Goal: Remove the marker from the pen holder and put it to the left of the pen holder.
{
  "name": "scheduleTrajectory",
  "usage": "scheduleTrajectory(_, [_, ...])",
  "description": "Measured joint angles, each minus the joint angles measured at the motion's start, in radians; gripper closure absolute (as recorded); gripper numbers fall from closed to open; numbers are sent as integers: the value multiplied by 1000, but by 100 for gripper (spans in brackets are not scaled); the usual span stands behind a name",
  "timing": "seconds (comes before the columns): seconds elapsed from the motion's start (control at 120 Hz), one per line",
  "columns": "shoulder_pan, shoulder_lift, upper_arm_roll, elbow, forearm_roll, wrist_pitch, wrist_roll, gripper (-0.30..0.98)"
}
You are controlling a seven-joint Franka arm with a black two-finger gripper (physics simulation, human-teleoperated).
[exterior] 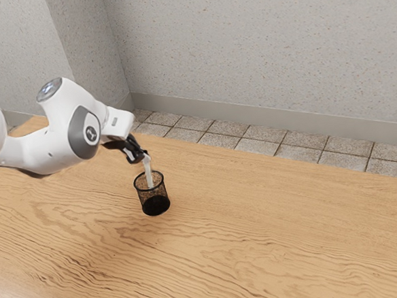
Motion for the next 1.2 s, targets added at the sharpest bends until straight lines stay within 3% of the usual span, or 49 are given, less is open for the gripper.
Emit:
scheduleTrajectory(0.242, [-61, -102, 112, 9, -1, -87, 1, 79])
scheduleTrajectory(0.342, [-78, -68, 161, 76, -35, -125, 0, 79])
scheduleTrajectory(0.417, [-73, -10, 206, 139, -118, -159, -1, 79])
scheduleTrajectory(0.5, [27, 35, 227, 164, -250, -199, -3, 79])
scheduleTrajectory(0.725, [169, 127, 231, 177, -574, -319, -10, 79])
scheduleTrajectory(0.875, [214, 179, 224, 178, -746, -400, -15, 78])
scheduleTrajectory(1.0, [226, 213, 222, 178, -821, -463, -43, 77])
scheduleTrajectory(1.2, [254, 270, 220, 176, -858, -552, -115, 76])
